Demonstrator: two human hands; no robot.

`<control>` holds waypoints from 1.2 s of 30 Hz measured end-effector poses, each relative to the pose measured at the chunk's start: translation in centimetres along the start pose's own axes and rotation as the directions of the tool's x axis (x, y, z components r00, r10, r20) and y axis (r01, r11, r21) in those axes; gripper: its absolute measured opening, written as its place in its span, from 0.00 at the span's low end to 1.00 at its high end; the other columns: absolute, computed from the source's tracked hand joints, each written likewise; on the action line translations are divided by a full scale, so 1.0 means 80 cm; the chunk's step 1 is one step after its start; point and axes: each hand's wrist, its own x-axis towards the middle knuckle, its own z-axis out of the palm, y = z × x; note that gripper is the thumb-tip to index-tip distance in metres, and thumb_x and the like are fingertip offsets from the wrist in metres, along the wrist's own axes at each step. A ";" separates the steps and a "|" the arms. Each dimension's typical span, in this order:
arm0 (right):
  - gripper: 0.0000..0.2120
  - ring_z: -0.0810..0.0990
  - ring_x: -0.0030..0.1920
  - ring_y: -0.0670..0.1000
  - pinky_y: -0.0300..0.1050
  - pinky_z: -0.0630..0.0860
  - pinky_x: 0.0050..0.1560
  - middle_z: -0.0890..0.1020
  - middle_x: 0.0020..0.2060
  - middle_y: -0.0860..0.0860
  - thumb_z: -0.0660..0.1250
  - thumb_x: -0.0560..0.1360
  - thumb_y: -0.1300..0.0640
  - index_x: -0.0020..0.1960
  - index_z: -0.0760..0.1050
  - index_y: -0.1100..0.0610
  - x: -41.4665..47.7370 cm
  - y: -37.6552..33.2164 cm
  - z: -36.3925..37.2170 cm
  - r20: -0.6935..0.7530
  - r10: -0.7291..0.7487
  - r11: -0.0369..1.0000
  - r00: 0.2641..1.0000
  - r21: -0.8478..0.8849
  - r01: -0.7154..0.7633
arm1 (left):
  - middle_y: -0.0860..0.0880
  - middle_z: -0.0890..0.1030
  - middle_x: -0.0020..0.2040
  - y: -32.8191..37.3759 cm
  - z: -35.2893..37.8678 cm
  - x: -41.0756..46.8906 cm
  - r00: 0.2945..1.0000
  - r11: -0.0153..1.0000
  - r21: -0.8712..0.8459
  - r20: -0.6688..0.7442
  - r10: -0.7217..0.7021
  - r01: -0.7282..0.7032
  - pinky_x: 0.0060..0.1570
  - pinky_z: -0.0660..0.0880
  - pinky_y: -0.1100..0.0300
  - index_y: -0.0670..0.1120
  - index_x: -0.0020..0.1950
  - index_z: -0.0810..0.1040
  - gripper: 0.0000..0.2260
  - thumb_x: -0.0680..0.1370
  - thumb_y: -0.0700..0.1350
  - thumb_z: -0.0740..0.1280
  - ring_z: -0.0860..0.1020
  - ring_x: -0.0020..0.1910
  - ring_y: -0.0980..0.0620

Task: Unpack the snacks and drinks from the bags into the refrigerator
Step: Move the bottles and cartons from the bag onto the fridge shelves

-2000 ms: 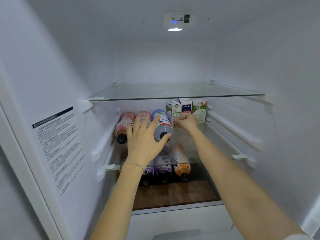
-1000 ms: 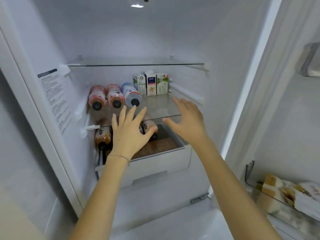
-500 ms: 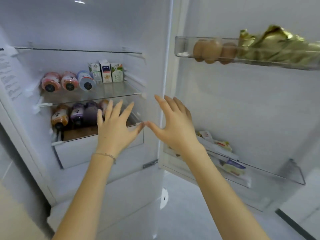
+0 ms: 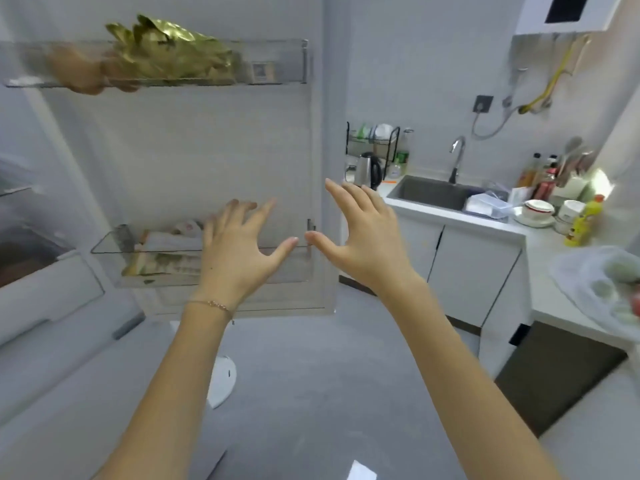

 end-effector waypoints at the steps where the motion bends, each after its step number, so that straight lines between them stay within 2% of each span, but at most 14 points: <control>1: 0.38 0.61 0.74 0.55 0.54 0.59 0.72 0.68 0.72 0.48 0.57 0.70 0.31 0.76 0.60 0.47 -0.009 0.021 -0.014 -0.010 0.035 0.999 0.999 -0.023 -0.035 | 0.50 0.70 0.68 0.023 0.011 0.002 0.999 0.999 -0.022 0.019 0.045 -0.044 0.70 0.58 0.45 0.58 0.74 0.64 0.34 0.71 0.71 0.56 0.61 0.71 0.48; 4: 0.37 0.59 0.75 0.55 0.56 0.58 0.73 0.66 0.73 0.47 0.61 0.71 0.32 0.76 0.59 0.46 -0.035 0.079 -0.053 -0.044 0.139 0.986 0.989 -0.088 -0.143 | 0.50 0.69 0.69 0.088 0.044 0.012 0.982 0.982 -0.096 0.077 0.172 -0.164 0.70 0.59 0.45 0.56 0.76 0.62 0.35 0.72 0.70 0.56 0.61 0.73 0.49; 7: 0.36 0.56 0.76 0.54 0.54 0.54 0.74 0.63 0.74 0.48 0.63 0.73 0.34 0.77 0.57 0.45 -0.058 0.131 -0.087 -0.060 0.244 0.957 0.968 -0.145 -0.250 | 0.51 0.68 0.72 0.150 0.078 0.022 0.957 0.950 -0.187 0.105 0.272 -0.250 0.72 0.58 0.45 0.57 0.76 0.61 0.34 0.73 0.70 0.56 0.61 0.74 0.49; 10: 0.37 0.54 0.76 0.52 0.54 0.54 0.74 0.62 0.75 0.47 0.62 0.73 0.34 0.77 0.55 0.44 -0.077 0.179 -0.118 -0.092 0.325 0.921 0.941 -0.194 -0.337 | 0.50 0.64 0.75 0.208 0.112 0.031 0.927 0.914 -0.262 0.134 0.351 -0.308 0.73 0.55 0.46 0.57 0.77 0.60 0.34 0.75 0.69 0.59 0.57 0.76 0.49; 12: 0.37 0.55 0.76 0.51 0.55 0.55 0.74 0.61 0.76 0.47 0.62 0.74 0.34 0.77 0.54 0.43 -0.088 0.212 -0.135 -0.112 0.370 0.895 0.922 -0.224 -0.386 | 0.50 0.63 0.76 0.243 0.137 0.039 0.906 0.890 -0.298 0.142 0.399 -0.346 0.73 0.53 0.47 0.56 0.77 0.60 0.35 0.74 0.70 0.58 0.55 0.77 0.48; 15: 0.36 0.56 0.75 0.51 0.55 0.55 0.74 0.62 0.75 0.46 0.62 0.73 0.34 0.77 0.54 0.44 -0.102 0.262 -0.159 -0.154 0.430 0.851 0.889 -0.259 -0.457 | 0.49 0.65 0.74 0.298 0.178 0.057 0.869 0.847 -0.333 0.132 0.477 -0.414 0.72 0.56 0.46 0.56 0.76 0.62 0.37 0.71 0.72 0.52 0.57 0.76 0.47; 18: 0.37 0.56 0.75 0.52 0.55 0.55 0.73 0.62 0.75 0.46 0.63 0.73 0.35 0.77 0.54 0.44 -0.109 0.314 -0.181 -0.188 0.490 0.792 0.851 -0.312 -0.525 | 0.48 0.65 0.74 0.360 0.217 0.082 0.818 0.796 -0.362 0.135 0.559 -0.484 0.73 0.56 0.45 0.56 0.76 0.62 0.36 0.72 0.71 0.54 0.57 0.76 0.46; 22: 0.37 0.56 0.75 0.52 0.56 0.57 0.73 0.62 0.75 0.46 0.62 0.73 0.34 0.77 0.54 0.43 -0.104 0.384 -0.208 -0.241 0.557 0.711 0.795 -0.355 -0.607 | 0.49 0.64 0.75 0.435 0.268 0.116 0.775 0.740 -0.413 0.118 0.621 -0.531 0.74 0.53 0.46 0.57 0.77 0.60 0.33 0.75 0.68 0.60 0.55 0.77 0.46; 29: 0.36 0.53 0.76 0.52 0.55 0.54 0.73 0.60 0.76 0.46 0.63 0.74 0.36 0.77 0.53 0.44 -0.095 0.485 -0.254 -0.306 0.644 0.592 0.701 -0.380 -0.710 | 0.50 0.65 0.74 0.547 0.351 0.176 0.695 0.635 -0.496 0.085 0.714 -0.592 0.73 0.53 0.43 0.57 0.75 0.63 0.35 0.72 0.71 0.54 0.57 0.75 0.46; 36: 0.37 0.53 0.76 0.52 0.55 0.54 0.73 0.59 0.76 0.47 0.62 0.73 0.33 0.77 0.53 0.43 -0.117 0.593 -0.287 -0.358 0.711 0.483 0.605 -0.377 -0.791 | 0.52 0.64 0.75 0.652 0.429 0.197 0.617 0.562 -0.540 0.096 0.781 -0.627 0.73 0.54 0.44 0.58 0.76 0.62 0.37 0.70 0.73 0.50 0.56 0.76 0.48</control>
